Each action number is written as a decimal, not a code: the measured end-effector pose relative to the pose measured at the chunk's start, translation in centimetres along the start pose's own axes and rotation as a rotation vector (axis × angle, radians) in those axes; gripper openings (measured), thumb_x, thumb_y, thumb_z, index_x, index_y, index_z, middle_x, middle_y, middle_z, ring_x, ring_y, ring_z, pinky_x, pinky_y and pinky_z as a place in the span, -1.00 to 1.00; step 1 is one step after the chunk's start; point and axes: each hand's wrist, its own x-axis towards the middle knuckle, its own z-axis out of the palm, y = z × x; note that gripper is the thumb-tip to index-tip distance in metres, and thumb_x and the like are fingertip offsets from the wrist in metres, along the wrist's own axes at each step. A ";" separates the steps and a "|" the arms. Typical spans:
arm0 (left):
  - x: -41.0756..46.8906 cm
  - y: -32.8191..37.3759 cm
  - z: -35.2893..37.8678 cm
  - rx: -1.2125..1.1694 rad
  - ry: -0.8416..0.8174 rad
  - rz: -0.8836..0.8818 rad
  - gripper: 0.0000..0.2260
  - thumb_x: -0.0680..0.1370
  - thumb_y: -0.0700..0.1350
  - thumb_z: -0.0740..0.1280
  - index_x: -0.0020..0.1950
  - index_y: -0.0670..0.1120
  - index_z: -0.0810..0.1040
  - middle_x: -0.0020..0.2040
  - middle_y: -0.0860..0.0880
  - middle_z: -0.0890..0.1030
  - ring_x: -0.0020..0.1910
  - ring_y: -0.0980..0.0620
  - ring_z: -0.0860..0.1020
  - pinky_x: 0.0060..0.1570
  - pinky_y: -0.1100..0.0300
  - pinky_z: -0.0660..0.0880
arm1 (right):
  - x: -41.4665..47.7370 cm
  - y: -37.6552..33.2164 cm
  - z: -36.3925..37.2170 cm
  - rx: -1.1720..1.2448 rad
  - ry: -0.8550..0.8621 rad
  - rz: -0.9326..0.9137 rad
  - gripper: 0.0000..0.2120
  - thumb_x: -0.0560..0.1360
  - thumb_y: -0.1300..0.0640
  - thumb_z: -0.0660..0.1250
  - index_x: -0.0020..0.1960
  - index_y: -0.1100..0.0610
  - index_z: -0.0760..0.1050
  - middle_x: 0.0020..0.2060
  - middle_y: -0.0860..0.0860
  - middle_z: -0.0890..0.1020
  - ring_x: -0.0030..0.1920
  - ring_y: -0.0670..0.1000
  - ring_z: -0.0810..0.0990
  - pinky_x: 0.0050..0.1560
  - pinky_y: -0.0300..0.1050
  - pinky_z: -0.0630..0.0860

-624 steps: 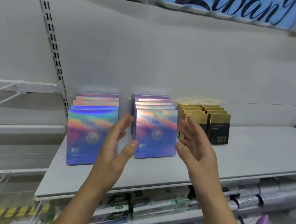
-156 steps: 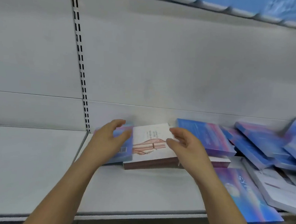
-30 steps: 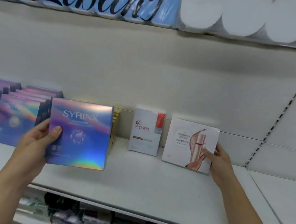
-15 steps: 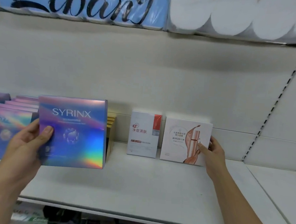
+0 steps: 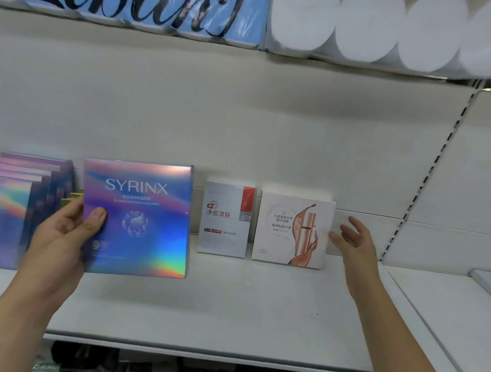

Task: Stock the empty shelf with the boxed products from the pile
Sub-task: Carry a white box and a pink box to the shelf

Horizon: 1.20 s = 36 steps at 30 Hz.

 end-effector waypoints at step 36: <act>-12.9 -12.0 38.6 0.022 -0.182 -0.121 -0.76 0.63 -0.22 0.33 0.28 -0.04 0.58 0.10 -0.12 0.72 0.03 -0.08 0.71 -0.05 0.04 0.66 | 3.2 -2.0 -22.1 0.099 -0.400 0.094 -0.63 0.56 0.14 0.42 0.35 0.02 0.52 0.16 0.04 0.68 0.13 0.02 0.70 0.17 -0.01 0.63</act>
